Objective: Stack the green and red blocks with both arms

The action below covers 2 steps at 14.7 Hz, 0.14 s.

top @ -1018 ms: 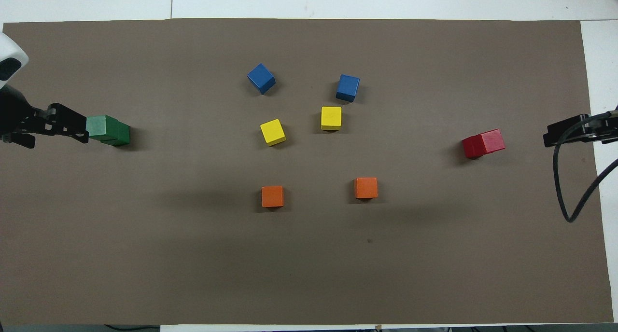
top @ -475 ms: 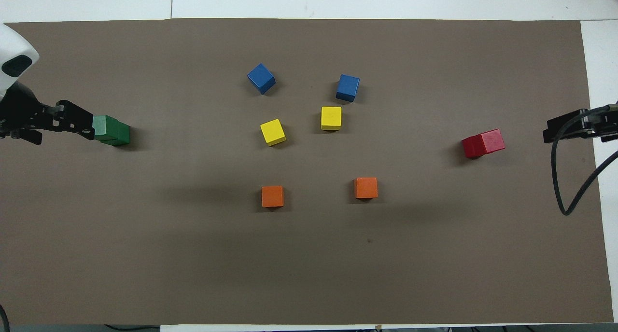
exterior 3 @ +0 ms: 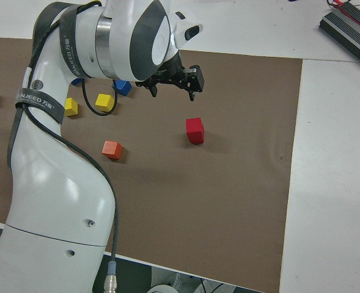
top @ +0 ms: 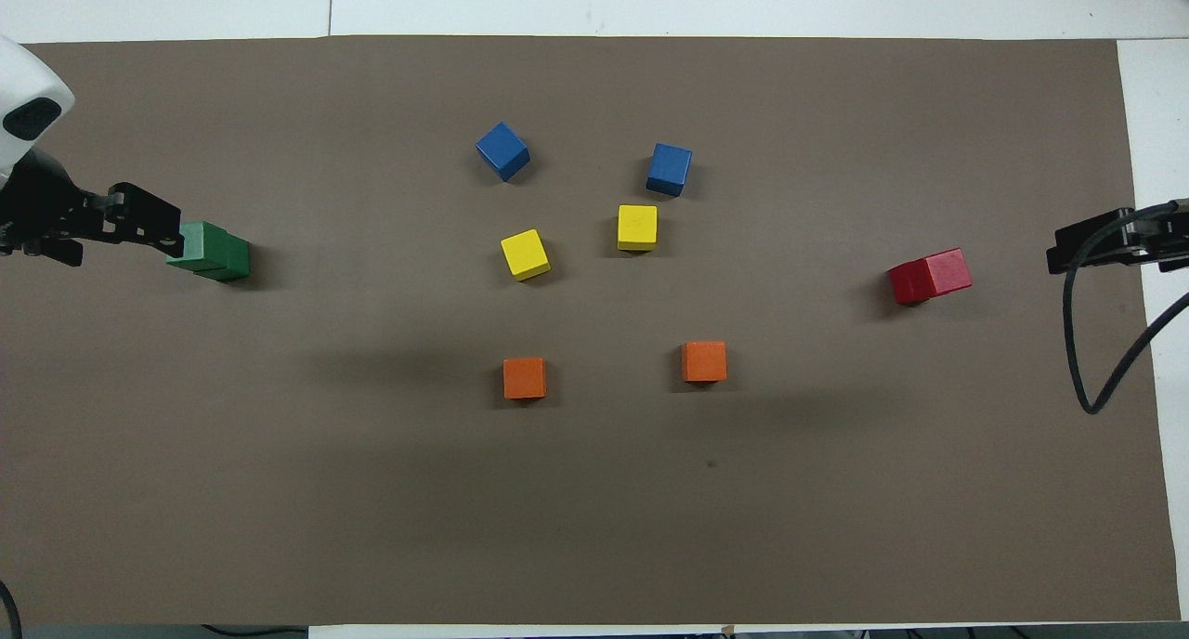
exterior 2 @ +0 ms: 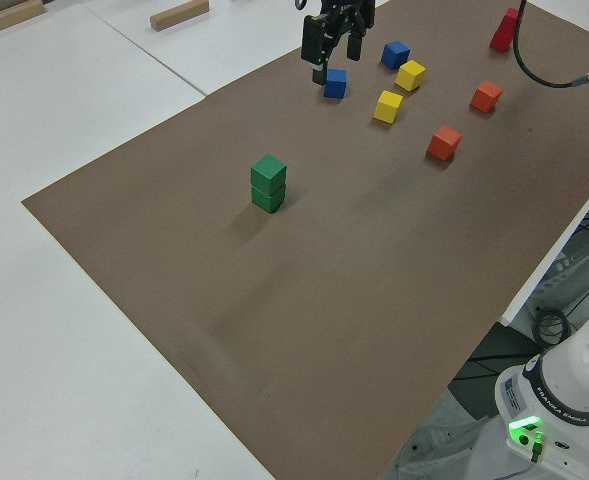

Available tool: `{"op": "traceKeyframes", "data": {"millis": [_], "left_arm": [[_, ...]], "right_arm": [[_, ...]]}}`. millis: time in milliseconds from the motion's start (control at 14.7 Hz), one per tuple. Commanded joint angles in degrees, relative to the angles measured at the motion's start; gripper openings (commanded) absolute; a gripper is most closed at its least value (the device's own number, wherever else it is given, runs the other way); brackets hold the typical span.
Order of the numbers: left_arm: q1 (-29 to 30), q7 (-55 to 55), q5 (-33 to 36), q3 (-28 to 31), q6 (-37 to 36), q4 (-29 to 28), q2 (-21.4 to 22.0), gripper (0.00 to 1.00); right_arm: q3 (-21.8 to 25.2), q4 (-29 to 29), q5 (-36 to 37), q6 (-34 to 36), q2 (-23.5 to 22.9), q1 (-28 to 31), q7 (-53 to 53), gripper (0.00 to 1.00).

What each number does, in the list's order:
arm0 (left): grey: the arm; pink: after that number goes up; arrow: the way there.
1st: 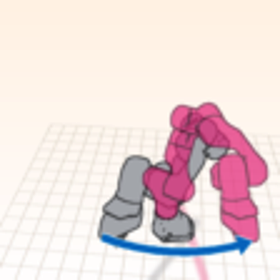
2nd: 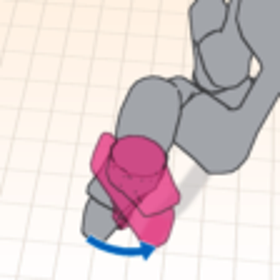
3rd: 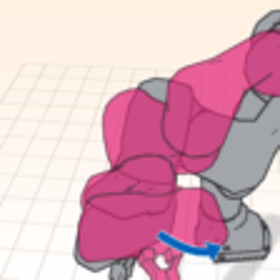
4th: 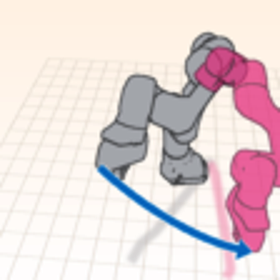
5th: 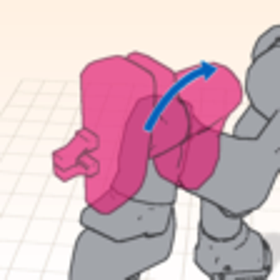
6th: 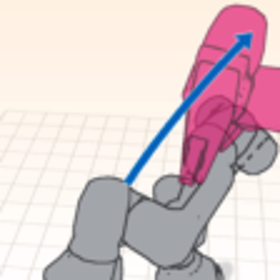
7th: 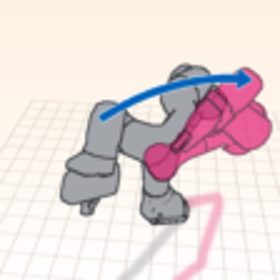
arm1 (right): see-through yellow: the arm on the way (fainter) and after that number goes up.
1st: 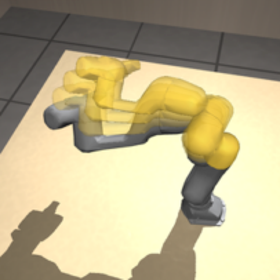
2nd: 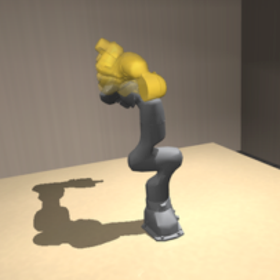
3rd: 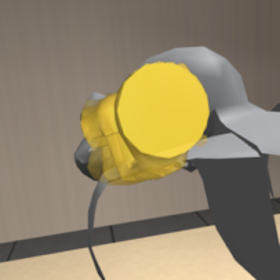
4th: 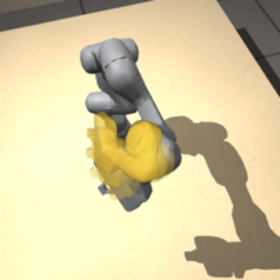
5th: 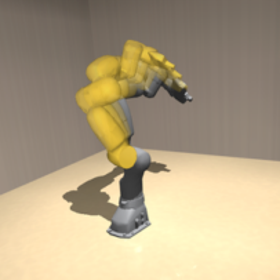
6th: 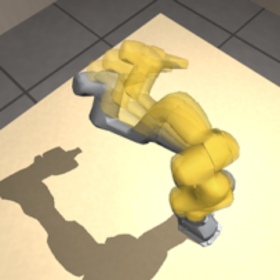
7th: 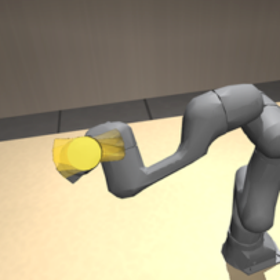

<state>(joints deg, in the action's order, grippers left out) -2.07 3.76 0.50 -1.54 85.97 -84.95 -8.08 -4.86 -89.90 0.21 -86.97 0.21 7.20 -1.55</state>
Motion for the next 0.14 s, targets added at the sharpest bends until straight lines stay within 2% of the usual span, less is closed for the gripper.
{"op": "traceKeyframes", "data": {"millis": [0,68], "left_arm": [[-0.7,-0.1,-0.2,0.6,0.9,-0.2,0.0,1.0],[-0.7,-0.1,-0.2,0.6,0.9,-0.2,0.0,1.0]], "right_arm": [[-0.5,1.3,-0.8,1.1,-0.6,0.9,0.8,1.0],[-0.5,1.3,-0.7,1.1,-0.6,0.9,0.8,1.0]]}}
